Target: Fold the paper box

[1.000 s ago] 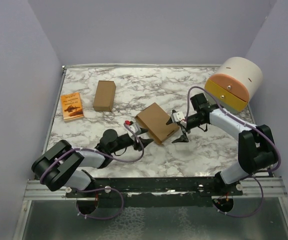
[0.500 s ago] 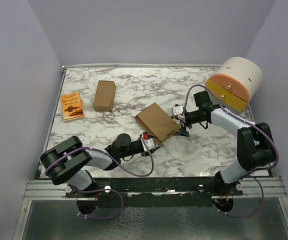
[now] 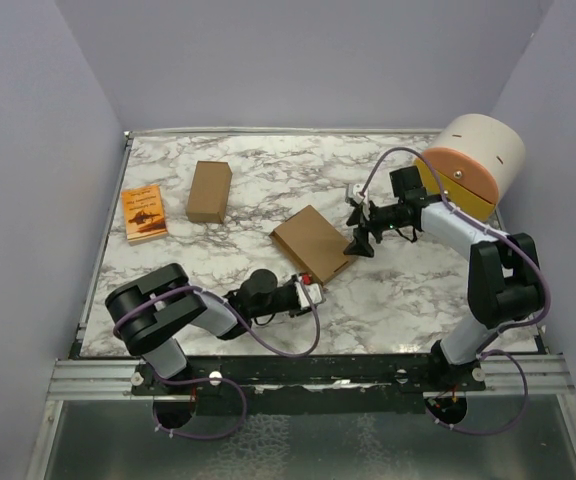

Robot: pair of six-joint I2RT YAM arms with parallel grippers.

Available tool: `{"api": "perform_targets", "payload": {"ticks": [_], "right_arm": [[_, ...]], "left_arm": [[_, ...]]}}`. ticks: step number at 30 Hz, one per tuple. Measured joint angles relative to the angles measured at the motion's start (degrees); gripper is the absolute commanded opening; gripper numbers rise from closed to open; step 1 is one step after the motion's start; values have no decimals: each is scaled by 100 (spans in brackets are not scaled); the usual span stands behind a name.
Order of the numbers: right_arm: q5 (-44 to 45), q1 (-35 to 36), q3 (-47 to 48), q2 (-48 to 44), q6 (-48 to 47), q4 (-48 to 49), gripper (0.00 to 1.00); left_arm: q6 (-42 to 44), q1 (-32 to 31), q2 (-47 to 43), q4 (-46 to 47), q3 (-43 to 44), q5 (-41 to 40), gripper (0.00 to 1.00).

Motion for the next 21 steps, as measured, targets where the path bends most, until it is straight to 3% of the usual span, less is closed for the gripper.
{"api": "perform_targets", "payload": {"ticks": [10, 21], "right_arm": [[365, -7, 372, 455, 1622, 96, 75], [780, -7, 610, 868, 2240, 37, 66]], "left_arm": [[37, -72, 269, -17, 79, -157, 34], [74, -96, 479, -46, 214, -391, 27]]}}
